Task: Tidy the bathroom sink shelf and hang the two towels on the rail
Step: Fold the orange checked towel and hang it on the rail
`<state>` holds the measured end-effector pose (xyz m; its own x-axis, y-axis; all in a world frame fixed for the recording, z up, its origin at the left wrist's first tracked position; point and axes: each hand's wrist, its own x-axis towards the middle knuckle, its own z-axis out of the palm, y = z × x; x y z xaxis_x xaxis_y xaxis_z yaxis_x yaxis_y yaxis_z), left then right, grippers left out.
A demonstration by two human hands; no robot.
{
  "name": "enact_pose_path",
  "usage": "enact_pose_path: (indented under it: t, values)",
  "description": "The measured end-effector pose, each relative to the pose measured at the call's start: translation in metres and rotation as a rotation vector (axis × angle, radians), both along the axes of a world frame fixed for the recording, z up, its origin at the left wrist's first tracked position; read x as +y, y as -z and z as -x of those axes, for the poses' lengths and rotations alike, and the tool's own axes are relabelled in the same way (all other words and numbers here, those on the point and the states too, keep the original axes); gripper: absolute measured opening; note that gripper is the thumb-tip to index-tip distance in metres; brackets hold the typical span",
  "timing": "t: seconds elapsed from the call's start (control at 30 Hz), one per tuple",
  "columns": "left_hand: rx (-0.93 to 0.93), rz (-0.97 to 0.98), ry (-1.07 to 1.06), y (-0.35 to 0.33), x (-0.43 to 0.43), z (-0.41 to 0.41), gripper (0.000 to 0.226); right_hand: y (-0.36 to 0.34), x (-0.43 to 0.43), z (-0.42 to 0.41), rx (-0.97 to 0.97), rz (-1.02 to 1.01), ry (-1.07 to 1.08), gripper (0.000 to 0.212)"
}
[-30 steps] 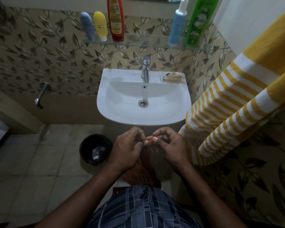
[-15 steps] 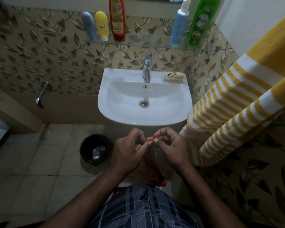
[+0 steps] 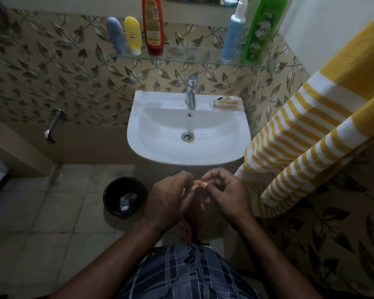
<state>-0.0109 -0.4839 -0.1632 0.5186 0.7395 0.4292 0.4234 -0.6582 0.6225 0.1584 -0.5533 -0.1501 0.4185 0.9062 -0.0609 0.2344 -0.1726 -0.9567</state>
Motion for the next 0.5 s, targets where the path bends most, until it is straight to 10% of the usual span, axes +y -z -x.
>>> enact_pose_path:
  t: [0.5]
  values:
    - [-0.241, 0.411, -0.122, -0.02, 0.015, -0.009, 0.029, -0.009, 0.015, 0.011, 0.002, -0.167, 0.112, 0.029]
